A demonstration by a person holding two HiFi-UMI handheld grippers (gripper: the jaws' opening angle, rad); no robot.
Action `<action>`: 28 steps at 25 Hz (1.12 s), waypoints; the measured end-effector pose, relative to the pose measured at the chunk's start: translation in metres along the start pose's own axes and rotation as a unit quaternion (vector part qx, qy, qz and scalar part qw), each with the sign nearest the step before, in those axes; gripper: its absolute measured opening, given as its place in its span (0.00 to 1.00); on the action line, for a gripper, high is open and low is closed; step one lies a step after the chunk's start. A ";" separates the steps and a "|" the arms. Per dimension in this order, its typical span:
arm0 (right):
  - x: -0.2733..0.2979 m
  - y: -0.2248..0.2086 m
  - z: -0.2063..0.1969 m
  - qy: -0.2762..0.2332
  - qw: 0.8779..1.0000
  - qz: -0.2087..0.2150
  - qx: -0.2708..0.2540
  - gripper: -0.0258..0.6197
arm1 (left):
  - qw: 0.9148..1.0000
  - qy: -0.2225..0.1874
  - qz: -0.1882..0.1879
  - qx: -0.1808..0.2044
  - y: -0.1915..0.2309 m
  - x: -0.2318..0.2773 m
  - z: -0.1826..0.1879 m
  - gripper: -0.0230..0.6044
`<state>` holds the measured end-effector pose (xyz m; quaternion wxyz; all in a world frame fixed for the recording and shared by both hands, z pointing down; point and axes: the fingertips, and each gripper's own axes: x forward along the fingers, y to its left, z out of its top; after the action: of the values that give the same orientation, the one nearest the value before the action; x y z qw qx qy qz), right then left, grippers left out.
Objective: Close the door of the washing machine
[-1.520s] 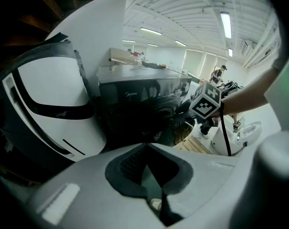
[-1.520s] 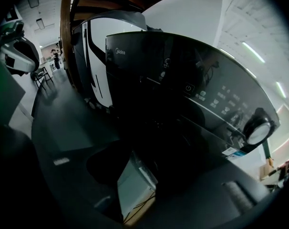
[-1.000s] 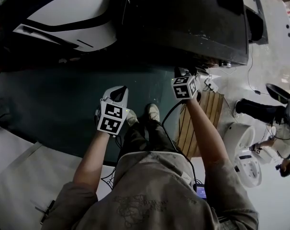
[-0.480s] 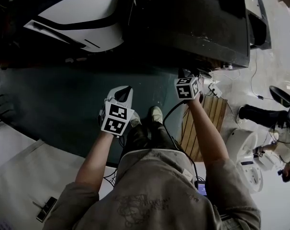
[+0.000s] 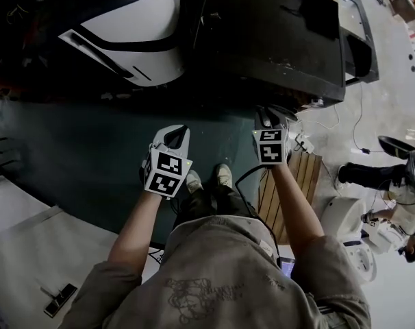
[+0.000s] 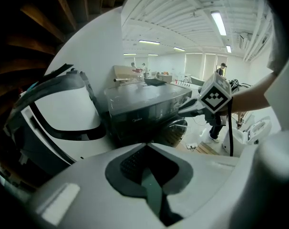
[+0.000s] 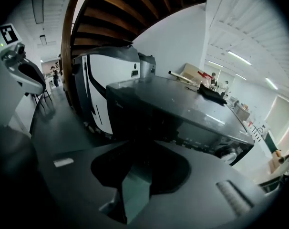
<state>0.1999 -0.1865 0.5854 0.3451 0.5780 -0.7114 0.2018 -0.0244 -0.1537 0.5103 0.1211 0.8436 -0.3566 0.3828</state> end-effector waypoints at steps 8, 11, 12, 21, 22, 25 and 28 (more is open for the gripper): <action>-0.091 0.027 0.080 -0.126 0.991 0.045 0.031 0.14 | 0.998 -0.043 0.028 0.031 0.005 -0.053 0.034 0.04; -0.124 0.036 0.094 -0.121 0.991 0.050 -0.002 0.11 | 0.996 -0.064 0.040 0.049 0.007 -0.073 0.048 0.04; -0.135 0.040 0.102 -0.131 0.990 0.054 -0.004 0.10 | 0.995 -0.074 0.046 0.054 0.008 -0.080 0.054 0.04; -0.225 0.064 0.172 -0.228 0.970 0.076 -0.019 0.09 | 0.981 -0.158 0.082 0.071 0.018 -0.147 0.103 0.04; -0.234 0.065 0.178 -0.236 0.968 0.084 -0.016 0.09 | 0.979 -0.168 0.084 0.073 0.018 -0.155 0.108 0.04; -0.258 0.072 0.194 -0.259 0.960 0.108 -0.009 0.09 | 0.975 -0.190 0.092 0.072 0.019 -0.177 0.119 0.04; -0.283 0.079 0.212 -0.289 0.950 0.118 -0.020 0.08 | 0.970 -0.214 0.100 0.066 0.021 -0.200 0.130 0.04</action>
<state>0.0959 -0.1187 0.2453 0.1097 0.5163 -0.8478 0.0515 -0.0568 -0.1294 0.2744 -0.0528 0.8722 -0.4303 0.2264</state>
